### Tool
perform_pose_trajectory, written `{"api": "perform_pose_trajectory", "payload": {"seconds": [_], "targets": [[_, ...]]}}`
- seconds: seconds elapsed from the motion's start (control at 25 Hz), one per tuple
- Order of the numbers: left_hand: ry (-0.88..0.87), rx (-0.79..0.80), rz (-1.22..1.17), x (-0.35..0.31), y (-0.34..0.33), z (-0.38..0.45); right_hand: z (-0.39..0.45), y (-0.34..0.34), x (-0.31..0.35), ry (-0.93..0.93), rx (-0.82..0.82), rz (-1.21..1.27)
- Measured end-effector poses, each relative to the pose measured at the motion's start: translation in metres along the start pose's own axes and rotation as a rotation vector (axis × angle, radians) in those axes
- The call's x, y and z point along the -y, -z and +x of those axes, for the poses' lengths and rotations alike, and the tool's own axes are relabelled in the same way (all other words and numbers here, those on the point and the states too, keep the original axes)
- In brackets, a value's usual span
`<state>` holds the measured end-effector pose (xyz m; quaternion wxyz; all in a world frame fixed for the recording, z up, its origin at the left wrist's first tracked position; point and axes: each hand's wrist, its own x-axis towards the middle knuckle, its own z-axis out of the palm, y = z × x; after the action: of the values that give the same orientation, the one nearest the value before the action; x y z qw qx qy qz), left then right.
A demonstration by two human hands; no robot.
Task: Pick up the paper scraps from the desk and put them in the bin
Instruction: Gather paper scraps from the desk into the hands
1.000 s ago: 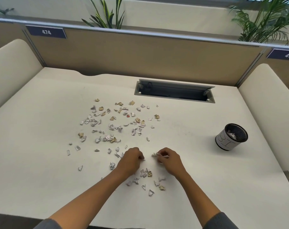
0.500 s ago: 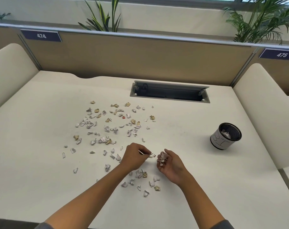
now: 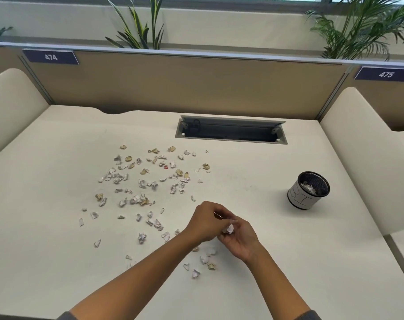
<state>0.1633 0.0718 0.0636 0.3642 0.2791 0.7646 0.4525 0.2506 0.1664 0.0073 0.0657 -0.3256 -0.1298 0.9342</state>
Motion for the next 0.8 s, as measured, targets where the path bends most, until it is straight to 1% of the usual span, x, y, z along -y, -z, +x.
{"api": "perform_pose_trajectory", "payload": {"seconds": [0.04, 0.12, 0.2, 0.32, 0.4, 0.52, 0.64, 0.72, 0.8], "targets": [[0.005, -0.005, -0.001, -0.002, -0.003, 0.001, -0.001, 0.0, 0.002, 0.007, 0.005, 0.006], [0.023, -0.023, -0.024, -0.005, -0.007, 0.002, -0.002, 0.001, 0.006, 0.011, -0.039, 0.042], [0.056, -0.029, -0.1, -0.006, -0.01, 0.005, -0.001, 0.003, 0.01, 0.014, -0.09, 0.074], [0.099, -0.018, -0.214, -0.008, -0.009, 0.011, -0.003, 0.006, 0.018, 0.015, -0.12, 0.131], [0.115, -0.032, -0.218, -0.008, -0.007, 0.017, -0.006, 0.009, 0.023, 0.024, -0.14, 0.146], [0.101, -0.082, -0.086, -0.001, -0.003, 0.025, -0.008, 0.015, 0.031, 0.041, -0.174, 0.112], [0.085, -0.102, 0.157, 0.015, 0.001, 0.032, -0.01, 0.018, 0.041, 0.084, -0.208, 0.076], [0.069, -0.058, 0.356, 0.03, 0.003, 0.033, -0.014, 0.019, 0.052, 0.132, -0.223, 0.086], [0.082, 0.022, 0.465, 0.043, 0.002, 0.034, -0.021, 0.017, 0.069, 0.181, -0.214, 0.105]]}}
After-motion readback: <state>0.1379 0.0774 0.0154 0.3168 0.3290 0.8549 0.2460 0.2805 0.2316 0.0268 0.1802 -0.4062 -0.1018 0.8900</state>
